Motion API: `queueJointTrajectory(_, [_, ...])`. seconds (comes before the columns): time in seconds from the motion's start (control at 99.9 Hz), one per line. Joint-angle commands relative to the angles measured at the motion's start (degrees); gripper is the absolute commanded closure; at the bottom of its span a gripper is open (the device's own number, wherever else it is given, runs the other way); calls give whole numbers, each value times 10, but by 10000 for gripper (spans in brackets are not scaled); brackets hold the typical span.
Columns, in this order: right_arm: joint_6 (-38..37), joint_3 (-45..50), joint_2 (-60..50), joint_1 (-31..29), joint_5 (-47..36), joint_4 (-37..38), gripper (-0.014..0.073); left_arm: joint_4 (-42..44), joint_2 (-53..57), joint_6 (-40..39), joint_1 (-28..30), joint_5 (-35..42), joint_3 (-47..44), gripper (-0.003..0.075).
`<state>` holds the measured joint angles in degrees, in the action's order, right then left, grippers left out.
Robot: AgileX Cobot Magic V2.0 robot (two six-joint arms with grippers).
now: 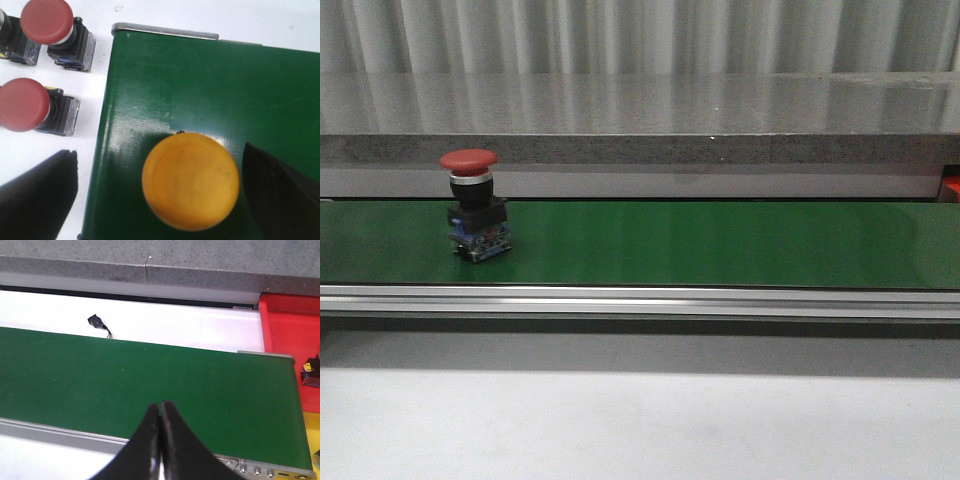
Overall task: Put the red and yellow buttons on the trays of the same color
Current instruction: 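Set the yellow button on the belt and open the left gripper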
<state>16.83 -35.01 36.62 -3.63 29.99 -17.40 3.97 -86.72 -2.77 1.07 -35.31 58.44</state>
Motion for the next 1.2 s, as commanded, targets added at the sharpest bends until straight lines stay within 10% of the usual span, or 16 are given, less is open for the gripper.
queueJointTrajectory(0.0, [3,-14,-2,0,-35,-7,662,-6,29,2,-12,20,26,99])
queueJointTrajectory(0.801, [3,-14,-2,0,-35,-7,662,-20,552,13,-51,50,-184,125])
queueJointTrajectory(1.132, [3,-14,-2,0,-35,-7,662,-32,668,13,-51,43,-262,744])
queueJointTrajectory(1.192, [3,-14,-2,0,-35,-7,662,-32,668,13,-51,40,-262,741])
